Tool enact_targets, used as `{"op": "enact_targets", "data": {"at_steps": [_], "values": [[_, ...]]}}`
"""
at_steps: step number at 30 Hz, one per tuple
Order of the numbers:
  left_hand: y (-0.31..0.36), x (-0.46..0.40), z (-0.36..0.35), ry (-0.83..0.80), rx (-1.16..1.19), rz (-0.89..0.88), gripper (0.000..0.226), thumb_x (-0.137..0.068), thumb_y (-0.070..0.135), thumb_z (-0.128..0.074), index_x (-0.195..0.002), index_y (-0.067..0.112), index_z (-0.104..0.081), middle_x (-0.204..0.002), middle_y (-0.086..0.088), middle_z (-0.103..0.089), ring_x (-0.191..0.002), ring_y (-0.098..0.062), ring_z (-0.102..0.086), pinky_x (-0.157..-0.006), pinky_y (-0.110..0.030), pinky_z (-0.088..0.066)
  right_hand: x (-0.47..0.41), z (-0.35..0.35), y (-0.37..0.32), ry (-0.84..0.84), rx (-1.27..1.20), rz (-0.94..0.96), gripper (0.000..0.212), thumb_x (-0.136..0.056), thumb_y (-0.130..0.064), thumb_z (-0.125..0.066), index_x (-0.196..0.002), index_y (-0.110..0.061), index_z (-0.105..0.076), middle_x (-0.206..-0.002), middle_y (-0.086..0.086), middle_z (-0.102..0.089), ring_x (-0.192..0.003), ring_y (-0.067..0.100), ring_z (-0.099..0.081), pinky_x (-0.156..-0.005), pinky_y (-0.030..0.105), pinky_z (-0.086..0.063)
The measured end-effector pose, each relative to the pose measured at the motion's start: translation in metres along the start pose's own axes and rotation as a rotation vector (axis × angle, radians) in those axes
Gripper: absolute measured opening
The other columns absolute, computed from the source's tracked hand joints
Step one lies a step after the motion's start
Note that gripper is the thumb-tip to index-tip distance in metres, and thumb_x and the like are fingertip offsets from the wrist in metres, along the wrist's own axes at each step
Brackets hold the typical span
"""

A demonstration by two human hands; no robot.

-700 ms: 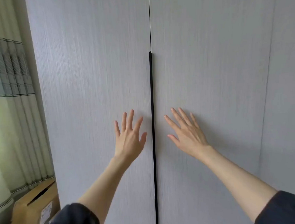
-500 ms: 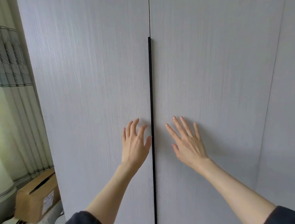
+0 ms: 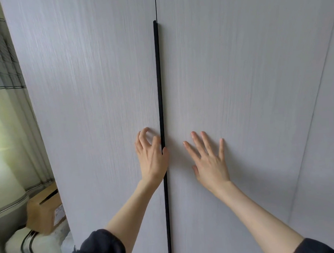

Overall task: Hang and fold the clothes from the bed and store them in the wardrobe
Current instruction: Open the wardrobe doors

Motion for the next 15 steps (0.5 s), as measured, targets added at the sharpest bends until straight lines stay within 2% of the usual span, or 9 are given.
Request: {"op": "enact_targets", "data": {"at_steps": [4, 6, 8, 9, 11, 13, 15], "values": [[0.003, 0.005, 0.01, -0.028, 0.047, -0.002, 0.017, -0.083, 0.008, -0.06, -0.099, 0.005, -0.055, -0.147, -0.011, -0.021, -0.136, -0.032, -0.015, -0.107, -0.047, -0.029, 0.002, -0.009, 0.0, -0.095, -0.049, 0.054, 0.077, -0.086, -0.028, -0.058, -0.15, -0.028, -0.015, -0.159, 0.002, 0.007, -0.145, 0.027, 0.01, -0.107, 0.066, 0.002], [0.004, 0.012, 0.02, -0.04, 0.069, -0.009, 0.017, -0.082, 0.006, -0.06, -0.097, 0.006, -0.053, -0.147, -0.01, -0.021, -0.134, -0.03, -0.016, -0.104, -0.048, -0.033, 0.009, -0.011, -0.003, -0.157, -0.143, 0.03, 0.071, -0.09, -0.03, -0.051, -0.15, -0.027, -0.014, -0.158, 0.0, 0.012, -0.144, 0.023, 0.016, -0.109, 0.062, 0.002], [0.003, 0.022, 0.032, -0.037, 0.105, -0.026, 0.018, -0.081, 0.005, -0.061, -0.097, 0.006, -0.053, -0.146, -0.009, -0.021, -0.134, -0.028, -0.017, -0.102, -0.049, -0.035, 0.02, -0.01, -0.009, -0.206, -0.298, -0.029, 0.063, -0.093, -0.03, -0.048, -0.149, -0.026, -0.02, -0.159, 0.0, 0.007, -0.146, 0.021, 0.007, -0.112, 0.057, -0.006], [0.003, 0.027, 0.04, -0.036, 0.121, -0.032, 0.018, -0.081, 0.005, -0.062, -0.096, 0.006, -0.052, -0.146, -0.008, -0.021, -0.134, -0.026, -0.017, -0.101, -0.048, -0.036, 0.025, -0.008, -0.015, -0.224, -0.418, -0.063, 0.059, -0.094, -0.028, -0.047, -0.148, -0.025, -0.023, -0.159, 0.001, -0.001, -0.146, 0.021, -0.003, -0.113, 0.051, -0.013], [0.001, 0.04, 0.057, -0.031, 0.145, -0.065, 0.018, -0.081, 0.004, -0.063, -0.094, 0.007, -0.051, -0.146, -0.005, -0.021, -0.133, -0.022, -0.019, -0.099, -0.042, -0.037, 0.037, -0.004, -0.032, -0.31, -0.821, -0.146, 0.052, -0.097, -0.023, -0.045, -0.147, -0.021, -0.03, -0.155, 0.002, -0.022, -0.14, 0.02, -0.027, -0.112, 0.035, -0.026], [-0.002, 0.051, 0.078, -0.032, 0.174, -0.083, 0.018, -0.08, 0.003, -0.064, -0.092, 0.009, -0.051, -0.146, -0.002, -0.022, -0.131, -0.012, -0.02, -0.096, -0.027, -0.032, 0.048, 0.01, -0.059, -0.442, -1.243, -0.202, 0.047, -0.099, -0.017, -0.045, -0.144, -0.018, -0.035, -0.145, 0.001, -0.042, -0.132, 0.017, -0.042, -0.105, 0.021, -0.031], [-0.004, 0.059, 0.093, -0.043, 0.2, -0.106, 0.018, -0.081, 0.003, -0.064, -0.092, 0.01, -0.052, -0.147, 0.0, -0.022, -0.128, -0.002, -0.018, -0.094, -0.007, -0.023, 0.057, 0.024, -0.078, -0.491, -1.42, -0.225, 0.044, -0.099, -0.013, -0.045, -0.142, -0.017, -0.039, -0.13, -0.002, -0.055, -0.124, 0.015, -0.051, -0.099, 0.015, -0.035]]}}
Point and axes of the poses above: each hand's wrist, its own x-axis away from the middle knuckle, its own z-axis out of the back of the hand, y = z × x, the point moved 7 cm from there along -x, towards the middle knuckle
